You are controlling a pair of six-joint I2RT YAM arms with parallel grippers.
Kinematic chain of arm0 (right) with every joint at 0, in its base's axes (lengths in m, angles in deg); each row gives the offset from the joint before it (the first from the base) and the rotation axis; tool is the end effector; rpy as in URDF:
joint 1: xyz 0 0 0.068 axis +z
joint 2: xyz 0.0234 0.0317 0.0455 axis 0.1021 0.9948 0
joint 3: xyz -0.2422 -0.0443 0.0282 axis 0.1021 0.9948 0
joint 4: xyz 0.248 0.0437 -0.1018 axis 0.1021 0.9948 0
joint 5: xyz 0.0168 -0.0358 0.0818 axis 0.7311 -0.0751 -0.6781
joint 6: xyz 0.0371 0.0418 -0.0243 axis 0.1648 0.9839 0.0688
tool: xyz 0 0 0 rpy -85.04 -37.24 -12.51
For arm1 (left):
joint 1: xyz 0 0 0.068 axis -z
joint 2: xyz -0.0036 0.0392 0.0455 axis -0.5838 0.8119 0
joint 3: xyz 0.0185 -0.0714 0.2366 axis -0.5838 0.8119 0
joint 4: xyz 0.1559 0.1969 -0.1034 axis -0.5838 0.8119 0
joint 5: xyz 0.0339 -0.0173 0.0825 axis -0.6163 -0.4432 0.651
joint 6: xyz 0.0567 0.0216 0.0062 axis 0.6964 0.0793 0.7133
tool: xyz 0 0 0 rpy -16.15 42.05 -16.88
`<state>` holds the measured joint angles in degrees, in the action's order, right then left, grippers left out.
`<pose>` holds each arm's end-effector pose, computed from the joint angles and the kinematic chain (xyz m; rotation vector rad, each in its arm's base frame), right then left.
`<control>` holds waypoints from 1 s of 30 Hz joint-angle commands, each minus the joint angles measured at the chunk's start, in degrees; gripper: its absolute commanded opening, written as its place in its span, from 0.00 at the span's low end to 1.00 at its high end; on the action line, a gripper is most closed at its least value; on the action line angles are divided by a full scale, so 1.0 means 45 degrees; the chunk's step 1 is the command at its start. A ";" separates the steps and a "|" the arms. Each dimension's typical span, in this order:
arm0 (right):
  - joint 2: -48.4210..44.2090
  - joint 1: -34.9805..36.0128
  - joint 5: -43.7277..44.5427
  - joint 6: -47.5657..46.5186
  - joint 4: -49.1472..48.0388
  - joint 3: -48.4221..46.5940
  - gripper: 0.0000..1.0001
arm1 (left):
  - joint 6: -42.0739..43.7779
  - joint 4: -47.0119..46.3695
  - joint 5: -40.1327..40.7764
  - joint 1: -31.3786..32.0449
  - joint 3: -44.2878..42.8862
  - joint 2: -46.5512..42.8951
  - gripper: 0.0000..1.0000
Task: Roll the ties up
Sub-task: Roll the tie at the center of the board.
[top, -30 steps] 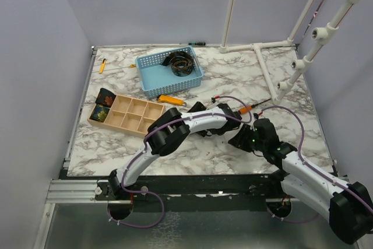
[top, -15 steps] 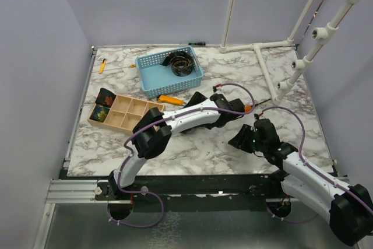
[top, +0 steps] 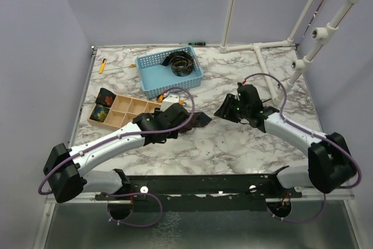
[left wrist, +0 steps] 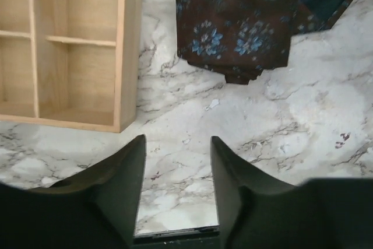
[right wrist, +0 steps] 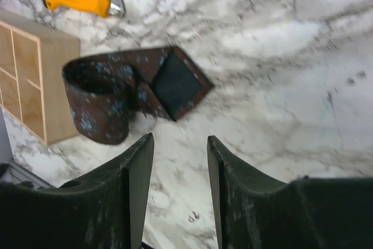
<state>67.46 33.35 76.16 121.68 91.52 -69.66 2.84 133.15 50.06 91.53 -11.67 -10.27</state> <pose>0.2540 0.1398 0.1706 0.2166 2.4149 0.7587 0.1695 -0.2085 0.2359 0.2561 2.4253 0.0156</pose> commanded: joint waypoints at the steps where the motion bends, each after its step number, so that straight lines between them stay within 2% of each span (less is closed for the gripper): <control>1: 0.2360 0.0411 -0.0140 -0.0392 -0.0306 -0.2326 0.45 | 0.0282 -0.3738 -0.3416 -0.1315 0.2595 -0.0963 0.40; 5: 0.4714 0.0815 0.0070 -0.0740 0.0292 -0.4860 0.44 | 0.0579 -0.5303 -0.4279 -0.1937 0.3688 -0.0868 0.23; 12: 0.8347 0.1120 -0.0106 -0.1343 0.1644 -0.8500 0.40 | 0.0944 -0.6652 -0.4924 -0.2168 0.3868 0.0826 0.01; 19: 1.0377 0.1731 -0.0640 -0.1898 0.2576 -1.0708 0.37 | 0.0775 -0.7661 -0.4681 -0.2240 0.4045 0.2106 0.00; 25: 1.1152 0.2173 -0.1286 -0.2154 0.2737 -1.1164 0.37 | 0.0816 -0.8159 -0.4442 -0.2497 0.3998 0.2713 0.00; 30: 1.1137 0.2329 -0.1650 -0.2146 0.2519 -1.0674 0.37 | 0.0655 -0.8681 -0.4567 -0.2726 0.3993 0.2944 0.00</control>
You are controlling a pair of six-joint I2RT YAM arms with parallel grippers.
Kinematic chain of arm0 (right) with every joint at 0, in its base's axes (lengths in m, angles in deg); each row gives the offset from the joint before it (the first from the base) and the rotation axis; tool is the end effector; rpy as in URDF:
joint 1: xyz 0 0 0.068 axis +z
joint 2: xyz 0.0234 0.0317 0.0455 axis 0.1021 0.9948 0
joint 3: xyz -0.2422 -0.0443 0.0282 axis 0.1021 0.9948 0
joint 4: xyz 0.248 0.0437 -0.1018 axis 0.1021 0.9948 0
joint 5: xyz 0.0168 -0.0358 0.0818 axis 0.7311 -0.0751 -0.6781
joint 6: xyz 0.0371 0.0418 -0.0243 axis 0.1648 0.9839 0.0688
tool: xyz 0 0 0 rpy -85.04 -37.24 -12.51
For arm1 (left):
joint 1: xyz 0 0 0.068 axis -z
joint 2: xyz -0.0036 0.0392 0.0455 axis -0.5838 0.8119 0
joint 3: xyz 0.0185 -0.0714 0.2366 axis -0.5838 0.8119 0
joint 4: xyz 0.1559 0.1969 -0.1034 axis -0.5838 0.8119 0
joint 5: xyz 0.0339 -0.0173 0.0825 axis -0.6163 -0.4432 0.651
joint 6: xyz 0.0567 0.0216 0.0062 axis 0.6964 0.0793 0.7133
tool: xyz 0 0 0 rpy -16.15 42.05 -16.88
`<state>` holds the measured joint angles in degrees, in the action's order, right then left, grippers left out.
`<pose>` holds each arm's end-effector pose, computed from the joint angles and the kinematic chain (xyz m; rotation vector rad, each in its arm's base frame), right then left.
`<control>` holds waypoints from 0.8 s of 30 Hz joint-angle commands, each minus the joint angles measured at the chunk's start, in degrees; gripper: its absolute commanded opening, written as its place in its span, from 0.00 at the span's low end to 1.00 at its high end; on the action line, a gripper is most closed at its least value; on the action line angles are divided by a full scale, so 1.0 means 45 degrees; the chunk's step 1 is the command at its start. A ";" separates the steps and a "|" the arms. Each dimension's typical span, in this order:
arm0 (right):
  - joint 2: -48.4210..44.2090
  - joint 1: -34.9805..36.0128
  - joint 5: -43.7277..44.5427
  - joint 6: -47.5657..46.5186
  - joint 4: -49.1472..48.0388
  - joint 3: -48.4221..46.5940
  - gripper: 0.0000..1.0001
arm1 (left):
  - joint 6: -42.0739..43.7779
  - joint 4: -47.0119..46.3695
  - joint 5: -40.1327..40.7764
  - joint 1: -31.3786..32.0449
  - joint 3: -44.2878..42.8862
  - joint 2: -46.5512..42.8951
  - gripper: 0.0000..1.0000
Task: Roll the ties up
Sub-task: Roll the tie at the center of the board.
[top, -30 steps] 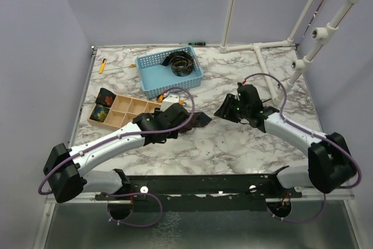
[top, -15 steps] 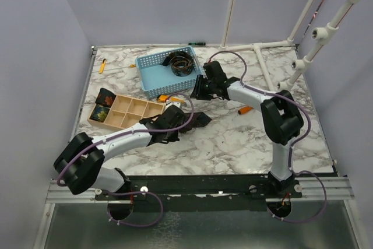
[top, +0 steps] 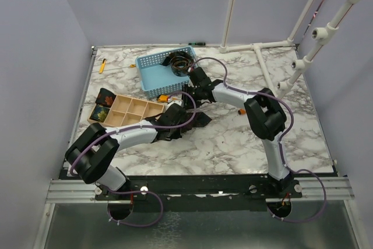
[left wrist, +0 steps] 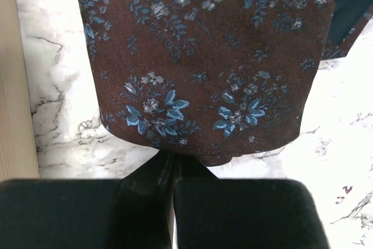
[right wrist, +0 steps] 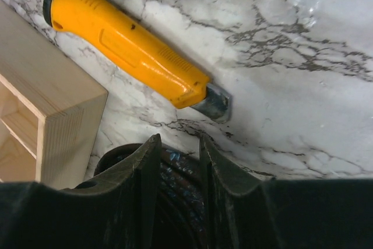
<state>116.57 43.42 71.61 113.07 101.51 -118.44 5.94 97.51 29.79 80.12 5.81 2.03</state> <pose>0.3653 0.2939 0.1248 -0.2090 2.6222 0.7620 0.2152 -0.1996 0.1170 0.1885 2.5503 -0.3181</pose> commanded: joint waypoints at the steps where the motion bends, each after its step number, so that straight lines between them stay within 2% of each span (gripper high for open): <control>1: 0.0189 0.0095 -0.0669 -0.0214 0.0274 0.0293 0.37 | -0.0057 -0.0878 -0.0187 -0.0196 0.0082 0.0239 0.00; 13: -0.0556 0.0092 -0.0822 0.0519 -0.0281 0.2260 0.36 | -0.0922 -0.2543 -0.1342 -0.0210 0.0177 0.0408 0.00; 24: -0.1307 0.0093 -0.1113 0.1792 -0.1200 0.4217 0.36 | -0.1781 -0.4301 -0.1373 -0.0213 0.0847 0.0478 0.00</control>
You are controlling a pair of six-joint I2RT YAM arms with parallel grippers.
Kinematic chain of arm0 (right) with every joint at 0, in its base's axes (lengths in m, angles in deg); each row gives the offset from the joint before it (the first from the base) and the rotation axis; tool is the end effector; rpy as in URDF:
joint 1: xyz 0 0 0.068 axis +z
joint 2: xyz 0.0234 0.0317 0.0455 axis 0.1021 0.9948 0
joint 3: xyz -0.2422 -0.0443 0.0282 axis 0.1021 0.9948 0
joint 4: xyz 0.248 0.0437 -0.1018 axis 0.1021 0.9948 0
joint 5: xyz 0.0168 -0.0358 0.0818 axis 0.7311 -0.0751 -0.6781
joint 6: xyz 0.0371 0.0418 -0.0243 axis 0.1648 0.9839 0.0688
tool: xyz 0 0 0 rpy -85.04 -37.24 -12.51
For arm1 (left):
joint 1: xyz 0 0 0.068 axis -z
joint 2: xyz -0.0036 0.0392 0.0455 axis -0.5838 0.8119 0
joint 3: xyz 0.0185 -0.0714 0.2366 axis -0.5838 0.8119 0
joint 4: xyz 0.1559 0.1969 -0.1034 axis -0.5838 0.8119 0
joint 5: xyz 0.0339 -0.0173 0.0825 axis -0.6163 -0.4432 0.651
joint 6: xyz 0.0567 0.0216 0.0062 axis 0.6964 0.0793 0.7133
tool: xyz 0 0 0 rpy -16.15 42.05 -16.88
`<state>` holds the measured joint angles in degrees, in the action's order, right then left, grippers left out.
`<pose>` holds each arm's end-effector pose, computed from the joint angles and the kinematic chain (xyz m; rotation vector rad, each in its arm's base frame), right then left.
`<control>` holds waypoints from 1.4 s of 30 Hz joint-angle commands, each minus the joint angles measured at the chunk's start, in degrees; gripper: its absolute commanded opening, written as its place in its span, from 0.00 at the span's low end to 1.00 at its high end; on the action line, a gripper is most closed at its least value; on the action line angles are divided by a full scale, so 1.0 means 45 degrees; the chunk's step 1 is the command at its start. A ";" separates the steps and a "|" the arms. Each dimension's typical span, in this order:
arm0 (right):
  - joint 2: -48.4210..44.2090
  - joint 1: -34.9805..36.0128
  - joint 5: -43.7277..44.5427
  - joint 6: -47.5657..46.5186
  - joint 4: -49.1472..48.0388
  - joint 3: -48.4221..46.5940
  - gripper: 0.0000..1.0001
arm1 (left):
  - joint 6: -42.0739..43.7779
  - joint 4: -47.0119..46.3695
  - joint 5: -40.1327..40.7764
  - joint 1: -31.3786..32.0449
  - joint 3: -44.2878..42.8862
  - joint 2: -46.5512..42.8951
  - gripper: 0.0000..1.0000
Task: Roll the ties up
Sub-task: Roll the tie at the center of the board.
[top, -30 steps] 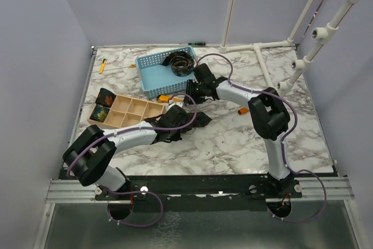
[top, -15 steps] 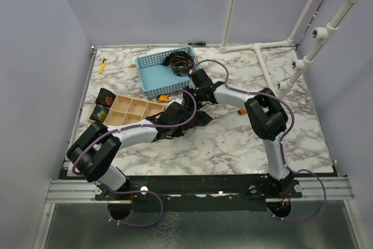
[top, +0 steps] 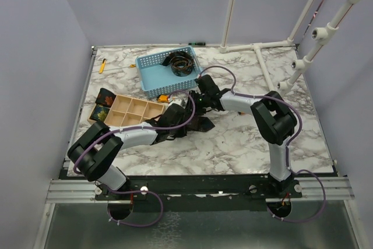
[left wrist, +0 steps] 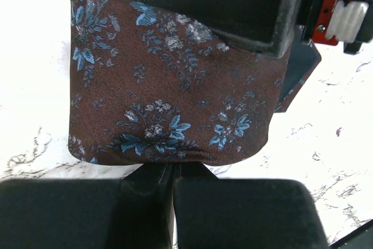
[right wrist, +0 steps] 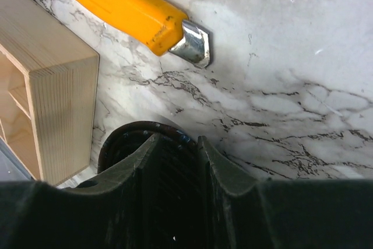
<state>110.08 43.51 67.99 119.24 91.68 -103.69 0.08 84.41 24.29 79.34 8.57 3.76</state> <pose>0.3337 0.2739 0.1067 -0.1048 2.6411 0.8865 0.2223 -0.2069 0.1109 0.0679 2.4750 -0.5670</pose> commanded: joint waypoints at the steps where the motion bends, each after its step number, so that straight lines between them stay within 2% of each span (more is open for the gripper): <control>1: 0.0081 0.0071 -0.0332 0.0496 0.0927 0.1056 0.36 | -0.0505 -0.1499 -0.0149 -0.0026 0.0280 0.0118 0.00; 7: -0.0089 0.0071 -0.0756 0.0982 0.0636 0.1622 0.36 | -0.0783 -0.2342 -0.0354 -0.0020 0.0480 0.0151 0.00; 13: -0.0274 0.0086 -0.0586 0.1041 0.0763 0.1915 0.37 | -0.0566 -0.2299 -0.0664 0.0020 0.0482 0.0199 0.00; 21: -0.0948 -0.0244 0.0889 0.0392 0.1935 0.0999 0.45 | 0.0709 -0.0018 -0.1390 0.0037 0.1249 -0.1409 0.00; 28: -0.1683 -0.0984 0.1944 -0.0043 0.2887 -0.0095 0.55 | 0.0637 0.1924 -0.2251 0.0193 0.1177 -0.3205 0.00; 30: -0.2284 -0.1143 0.2389 -0.0144 0.3000 0.0053 0.55 | 0.0621 0.2565 -0.2247 0.0191 0.1053 -0.4250 0.00; 32: -0.3231 -0.1176 0.3036 -0.0232 0.2998 0.0642 0.56 | 0.0616 0.3293 -0.1833 0.0191 0.0817 -0.5202 0.00; 35: -0.5280 -0.1160 0.3278 -0.0119 0.2338 0.2652 0.55 | 0.0654 0.4391 -0.0167 0.0127 0.0109 -0.6225 0.00; 39: -0.7920 -0.0692 0.2064 0.0080 0.0255 0.6244 0.42 | 0.0297 0.5159 0.2406 0.0062 -0.0703 -0.6963 0.00; 42: -0.8457 0.0185 0.1925 0.0320 -0.0207 0.7625 0.34 | -0.0076 0.5166 0.3772 0.0013 -0.0892 -0.7193 0.00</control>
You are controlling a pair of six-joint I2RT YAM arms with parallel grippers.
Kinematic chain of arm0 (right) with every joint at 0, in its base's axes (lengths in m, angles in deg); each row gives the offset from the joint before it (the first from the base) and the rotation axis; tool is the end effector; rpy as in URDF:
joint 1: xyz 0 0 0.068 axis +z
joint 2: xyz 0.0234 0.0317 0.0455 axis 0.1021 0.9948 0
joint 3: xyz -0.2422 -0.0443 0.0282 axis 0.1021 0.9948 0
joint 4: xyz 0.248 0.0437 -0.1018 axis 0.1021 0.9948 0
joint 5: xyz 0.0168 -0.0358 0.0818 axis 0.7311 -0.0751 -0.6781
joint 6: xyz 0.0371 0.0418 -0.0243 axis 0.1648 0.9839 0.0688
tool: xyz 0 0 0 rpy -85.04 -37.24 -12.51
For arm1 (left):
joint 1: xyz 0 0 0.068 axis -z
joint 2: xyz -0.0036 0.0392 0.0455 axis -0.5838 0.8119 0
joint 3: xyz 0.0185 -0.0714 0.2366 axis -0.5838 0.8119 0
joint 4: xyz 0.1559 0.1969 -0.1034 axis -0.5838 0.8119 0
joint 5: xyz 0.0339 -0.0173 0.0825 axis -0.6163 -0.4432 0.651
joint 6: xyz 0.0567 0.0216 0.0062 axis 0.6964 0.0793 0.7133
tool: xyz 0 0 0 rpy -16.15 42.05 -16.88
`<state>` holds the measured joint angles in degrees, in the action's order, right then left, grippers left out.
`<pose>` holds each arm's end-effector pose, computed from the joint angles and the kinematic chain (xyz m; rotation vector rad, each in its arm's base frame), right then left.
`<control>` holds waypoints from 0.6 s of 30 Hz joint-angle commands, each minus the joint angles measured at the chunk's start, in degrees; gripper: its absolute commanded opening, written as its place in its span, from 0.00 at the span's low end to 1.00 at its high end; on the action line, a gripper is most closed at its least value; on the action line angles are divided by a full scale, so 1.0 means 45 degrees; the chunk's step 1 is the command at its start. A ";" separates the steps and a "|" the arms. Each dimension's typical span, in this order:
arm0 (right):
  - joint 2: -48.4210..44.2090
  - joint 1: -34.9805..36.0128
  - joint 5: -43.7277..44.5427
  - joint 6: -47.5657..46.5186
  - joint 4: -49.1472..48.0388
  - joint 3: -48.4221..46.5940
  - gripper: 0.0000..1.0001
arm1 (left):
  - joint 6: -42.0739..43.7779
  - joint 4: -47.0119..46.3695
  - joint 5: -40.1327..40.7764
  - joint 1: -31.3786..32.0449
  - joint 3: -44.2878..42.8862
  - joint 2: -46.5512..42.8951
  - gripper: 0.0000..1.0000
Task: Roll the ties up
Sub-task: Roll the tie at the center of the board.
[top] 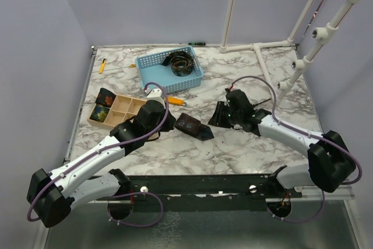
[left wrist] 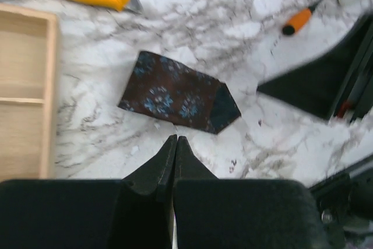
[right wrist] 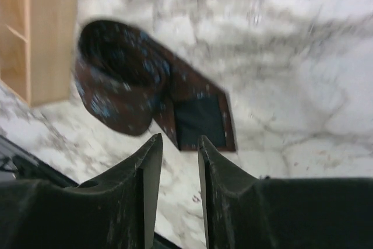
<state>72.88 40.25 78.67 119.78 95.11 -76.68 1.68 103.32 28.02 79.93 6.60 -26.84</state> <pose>0.2545 0.1799 0.1794 0.0579 2.4612 0.7309 0.1844 -0.1702 0.2330 0.0528 2.2291 -0.6593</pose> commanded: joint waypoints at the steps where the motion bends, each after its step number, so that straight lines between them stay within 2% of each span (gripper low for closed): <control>1: -0.0219 0.1185 -0.0346 0.0327 -0.1217 0.1926 0.33 | -0.0524 0.0937 0.3222 -0.0119 -0.0500 -0.0396 0.00; 6: 0.0285 0.1674 -0.0503 0.0936 -0.2506 0.2492 0.30 | -0.0574 0.0689 0.3404 -0.0155 -0.0631 -0.0355 0.00; 10: 0.1258 0.1674 -0.0093 0.1126 -0.2086 0.2264 0.28 | -0.0666 0.0666 0.3082 -0.0154 -0.0528 -0.0458 0.00; 15: 0.1706 0.1594 0.1194 0.1015 -0.1437 0.2403 0.27 | -0.0694 0.0676 0.3006 -0.0151 -0.0047 -0.0962 0.00; 18: 0.1959 0.1283 0.1260 0.0908 -0.1407 0.2414 0.27 | -0.0722 0.0703 0.3043 -0.0151 0.0214 -0.1231 0.00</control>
<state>78.80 47.40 79.22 124.39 86.69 -65.94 -1.03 105.37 40.29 79.34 5.64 -30.18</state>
